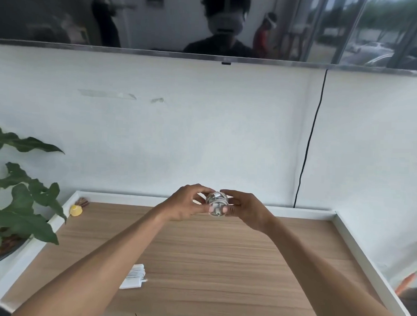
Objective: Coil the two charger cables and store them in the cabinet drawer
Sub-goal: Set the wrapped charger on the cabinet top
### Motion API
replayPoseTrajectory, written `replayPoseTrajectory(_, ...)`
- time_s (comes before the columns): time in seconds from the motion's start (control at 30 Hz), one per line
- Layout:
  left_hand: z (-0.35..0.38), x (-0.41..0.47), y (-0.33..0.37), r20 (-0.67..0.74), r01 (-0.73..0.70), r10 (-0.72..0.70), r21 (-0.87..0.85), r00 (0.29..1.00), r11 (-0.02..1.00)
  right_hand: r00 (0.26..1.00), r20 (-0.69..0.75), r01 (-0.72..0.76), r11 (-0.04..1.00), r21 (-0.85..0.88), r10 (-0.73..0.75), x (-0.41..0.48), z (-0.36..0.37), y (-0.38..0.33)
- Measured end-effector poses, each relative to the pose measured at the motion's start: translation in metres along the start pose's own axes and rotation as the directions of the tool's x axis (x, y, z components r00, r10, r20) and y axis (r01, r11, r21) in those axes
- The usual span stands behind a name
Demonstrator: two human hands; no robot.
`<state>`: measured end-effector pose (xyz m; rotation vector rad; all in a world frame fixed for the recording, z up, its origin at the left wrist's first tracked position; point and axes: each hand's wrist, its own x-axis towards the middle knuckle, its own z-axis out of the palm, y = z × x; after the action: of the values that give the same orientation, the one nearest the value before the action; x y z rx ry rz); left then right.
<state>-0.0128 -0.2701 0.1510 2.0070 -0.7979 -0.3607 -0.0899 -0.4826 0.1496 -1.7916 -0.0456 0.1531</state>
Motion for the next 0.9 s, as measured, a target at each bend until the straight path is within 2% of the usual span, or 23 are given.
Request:
replayPoseTrajectory(0.2, 0.008, -0.004, 0.002, -0.095, -0.011, 0.009, -0.020, 0.995, 1.000, 0.994, -0.081, 0.072, 0.997, -0.006, -0.072, 0.005, 0.008, 0.005)
replayPoseTrajectory(0.33, 0.018, -0.012, 0.003, -0.186, -0.045, 0.032, -0.064, 0.982, 0.997, 0.991, -0.094, 0.103, 0.992, 0.068, -0.097, 0.005, 0.013, 0.002)
replayPoseTrajectory(0.47, 0.017, -0.016, 0.008, -0.179, -0.030, 0.005, -0.139, 0.984, 0.990, 0.991, -0.066, 0.123, 0.982, 0.141, -0.115, 0.002, 0.015, -0.004)
replayPoseTrajectory(0.67, 0.014, -0.020, 0.009, -0.178, -0.023, 0.000, -0.125, 0.984, 0.992, 0.995, -0.011, 0.102, 0.972, 0.212, -0.102, -0.003, 0.016, -0.008)
replayPoseTrajectory(0.9, 0.024, -0.027, 0.013, -0.220, -0.100, 0.058, -0.182, 0.974, 0.978, 0.991, 0.018, 0.129, 0.970, 0.205, -0.136, -0.011, 0.012, -0.013)
